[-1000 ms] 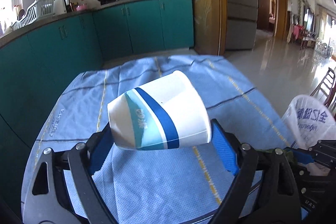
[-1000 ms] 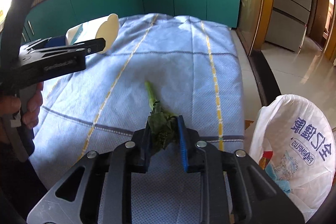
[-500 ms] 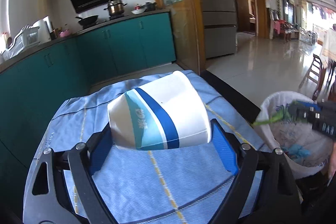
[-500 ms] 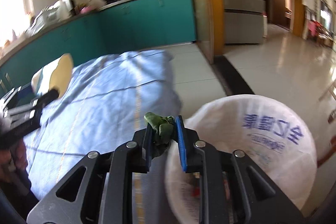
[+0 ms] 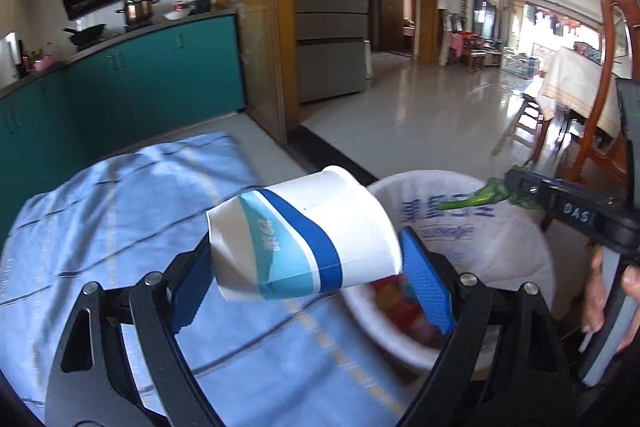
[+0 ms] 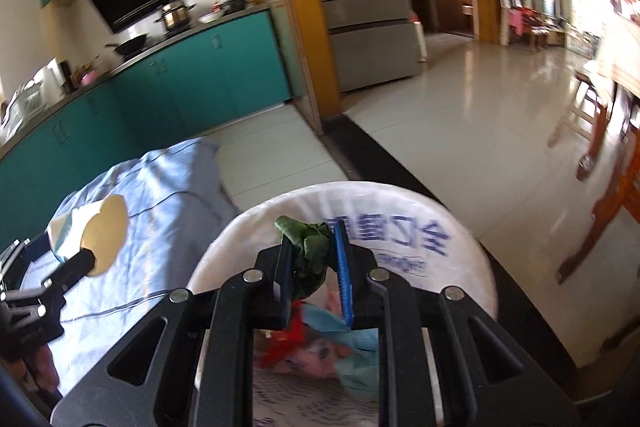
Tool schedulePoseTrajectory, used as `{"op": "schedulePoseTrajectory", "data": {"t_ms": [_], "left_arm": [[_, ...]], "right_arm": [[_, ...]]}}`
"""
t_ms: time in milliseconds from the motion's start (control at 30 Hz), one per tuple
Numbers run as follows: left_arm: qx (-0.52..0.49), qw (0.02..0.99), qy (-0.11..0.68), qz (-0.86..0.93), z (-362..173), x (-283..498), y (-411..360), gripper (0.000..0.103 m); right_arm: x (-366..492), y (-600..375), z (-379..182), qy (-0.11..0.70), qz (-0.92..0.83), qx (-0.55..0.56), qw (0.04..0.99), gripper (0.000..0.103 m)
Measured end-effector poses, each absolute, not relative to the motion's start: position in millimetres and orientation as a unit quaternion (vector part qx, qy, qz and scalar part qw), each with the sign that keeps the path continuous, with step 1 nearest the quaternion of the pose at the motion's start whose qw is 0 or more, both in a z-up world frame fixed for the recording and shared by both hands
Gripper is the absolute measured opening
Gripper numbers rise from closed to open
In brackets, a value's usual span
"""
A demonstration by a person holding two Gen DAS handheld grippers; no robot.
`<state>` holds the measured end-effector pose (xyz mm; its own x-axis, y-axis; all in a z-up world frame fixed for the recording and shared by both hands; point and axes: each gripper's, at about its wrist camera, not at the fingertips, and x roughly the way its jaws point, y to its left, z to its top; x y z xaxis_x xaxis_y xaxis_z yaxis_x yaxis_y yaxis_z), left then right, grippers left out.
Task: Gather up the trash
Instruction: 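Carry the paper cup and green stalk over the bin and open both grippers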
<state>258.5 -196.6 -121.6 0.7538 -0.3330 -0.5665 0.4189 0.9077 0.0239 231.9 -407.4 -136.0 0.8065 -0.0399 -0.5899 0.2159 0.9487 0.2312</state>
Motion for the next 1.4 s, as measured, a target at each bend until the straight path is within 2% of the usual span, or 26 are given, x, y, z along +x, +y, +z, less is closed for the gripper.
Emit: {"op": "schedulePoseTrajectory", "data": {"t_ms": [267, 600, 700, 867, 967, 1067, 1233, 1400], "left_arm": [[0.110, 0.907, 0.310, -0.262, -152, 263, -281, 0.087], [0.132, 0.898, 0.330, -0.259, -177, 263, -297, 0.093], [0.130, 0.902, 0.326, -0.253, -171, 262, -287, 0.095], [0.125, 0.909, 0.315, -0.242, -161, 257, -272, 0.096], [0.119, 0.917, 0.312, -0.219, -149, 246, -253, 0.096], [0.110, 0.926, 0.305, -0.192, -129, 226, -224, 0.099], [0.095, 0.947, 0.272, -0.141, -85, 174, -168, 0.099], [0.067, 0.961, 0.247, -0.100, -53, 125, -111, 0.099]], "right_arm": [[223, -431, -139, 0.301, -0.100, 0.159, 0.935, 0.020], [224, -440, -143, 0.317, -0.093, 0.177, 0.927, 0.021], [223, -439, -140, 0.311, -0.092, 0.179, 0.929, 0.030], [215, -443, -137, 0.287, -0.095, 0.201, 0.932, 0.061], [210, -444, -135, 0.270, -0.100, 0.212, 0.934, 0.071], [201, -435, -130, 0.239, -0.090, 0.204, 0.945, 0.078], [161, -368, -122, 0.227, -0.104, 0.064, 0.966, 0.086], [92, -324, -108, 0.224, -0.089, 0.064, 0.969, 0.092]]}}
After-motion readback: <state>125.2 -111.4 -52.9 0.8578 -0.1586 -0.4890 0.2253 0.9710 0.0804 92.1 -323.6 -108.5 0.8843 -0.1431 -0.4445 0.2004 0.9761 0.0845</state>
